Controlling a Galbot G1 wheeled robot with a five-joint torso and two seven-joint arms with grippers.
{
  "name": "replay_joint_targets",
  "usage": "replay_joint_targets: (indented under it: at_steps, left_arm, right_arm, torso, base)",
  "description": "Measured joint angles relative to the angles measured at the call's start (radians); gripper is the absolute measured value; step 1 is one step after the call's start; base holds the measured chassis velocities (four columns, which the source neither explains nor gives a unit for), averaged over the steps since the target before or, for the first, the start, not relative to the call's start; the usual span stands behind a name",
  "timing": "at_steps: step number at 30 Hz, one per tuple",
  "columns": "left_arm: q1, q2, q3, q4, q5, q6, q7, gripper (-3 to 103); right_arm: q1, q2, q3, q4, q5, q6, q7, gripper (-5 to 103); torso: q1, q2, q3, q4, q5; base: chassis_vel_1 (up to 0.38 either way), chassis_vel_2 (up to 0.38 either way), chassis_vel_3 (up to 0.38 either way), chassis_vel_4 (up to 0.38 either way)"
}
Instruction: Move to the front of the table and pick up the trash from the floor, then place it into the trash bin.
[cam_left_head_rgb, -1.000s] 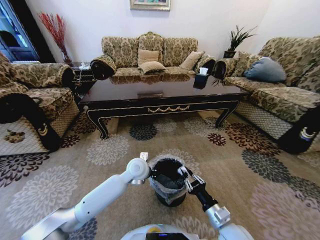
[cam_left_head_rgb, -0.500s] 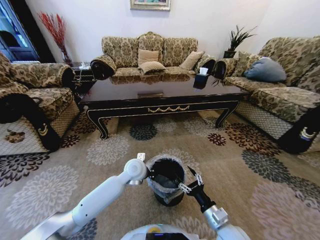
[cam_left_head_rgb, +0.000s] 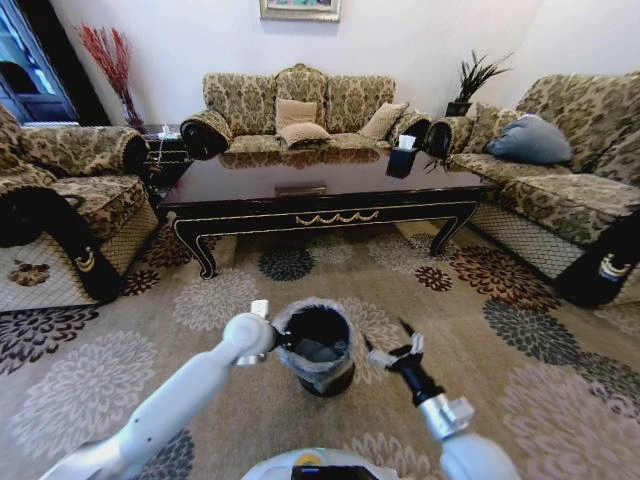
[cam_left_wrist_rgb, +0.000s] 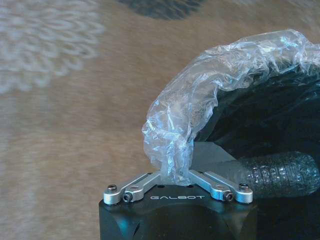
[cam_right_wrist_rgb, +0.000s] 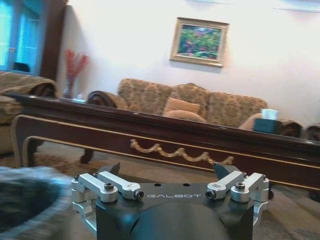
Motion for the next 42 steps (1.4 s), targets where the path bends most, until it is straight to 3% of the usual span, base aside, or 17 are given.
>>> replay_joint_targets:
  at_steps: [4, 8, 10, 20, 26, 30, 33, 42]
  left_arm:
    - [0.026, 0.076, -0.097, 0.01, -0.035, 0.0, 0.023, 0]
    - [0.034, 0.121, -0.146, 0.035, -0.045, 0.0, 0.037, 0]
    - [0.041, 0.129, -0.218, 0.078, -0.065, 0.0, 0.053, 0]
    - [0.082, 0.123, -0.275, 0.162, -0.04, 0.0, 0.078, 0]
    - [0.088, 0.129, -0.312, 0.197, -0.044, 0.0, 0.093, 0]
    - [0.085, 0.178, -0.313, 0.241, -0.002, 0.0, 0.186, 0]
    - [0.081, 0.186, -0.315, 0.245, -0.001, 0.0, 0.202, 0]
    - [0.101, 0.173, -0.331, 0.265, -0.037, 0.0, 0.153, 0]
  right_arm:
    - [0.06, -0.023, 0.035, -0.077, 0.107, -0.009, 0.004, 100]
    - [0.096, -0.031, 0.024, -0.134, 0.139, -0.012, 0.003, 100]
    - [0.133, -0.028, -0.015, -0.204, 0.144, -0.014, 0.001, 100]
    - [0.205, -0.036, -0.101, -0.334, 0.161, -0.034, -0.043, 100]
    - [0.303, -0.04, -0.186, -0.421, 0.201, -0.075, -0.03, 100]
    - [0.427, -0.028, -0.303, -0.578, 0.218, -0.091, -0.032, 100]
    - [0.473, -0.016, -0.345, -0.642, 0.218, -0.092, -0.037, 100]
    - [0.678, 0.064, -0.519, -0.862, 0.207, -0.087, -0.055, 100]
  torso:
    - [0.0, 0.0, 0.0, -0.0005, 0.0002]
    - [0.0, 0.0, 0.0, -0.0003, 0.0001]
    - [0.0, 0.0, 0.0, -0.0007, 0.0002]
    - [0.0, 0.0, 0.0, -0.0006, 0.0001]
    - [0.0, 0.0, 0.0, -0.0005, 0.0001]
    - [0.0, 0.0, 0.0, 0.0, 0.0002]
    - [0.0, 0.0, 0.0, -0.0004, 0.0002]
    - [0.0, 0.0, 0.0, -0.0002, -0.0002]
  base:
    - [0.0, 0.0, 0.0, 0.0]
    - [0.0, 0.0, 0.0, 0.0]
    - [0.0, 0.0, 0.0, 0.0]
    - [0.0, 0.0, 0.0, 0.0]
    - [0.0, 0.0, 0.0, 0.0]
    - [0.0, 0.0, 0.0, 0.0]
    - [0.0, 0.0, 0.0, 0.0]
    - [0.0, 0.0, 0.0, 0.0]
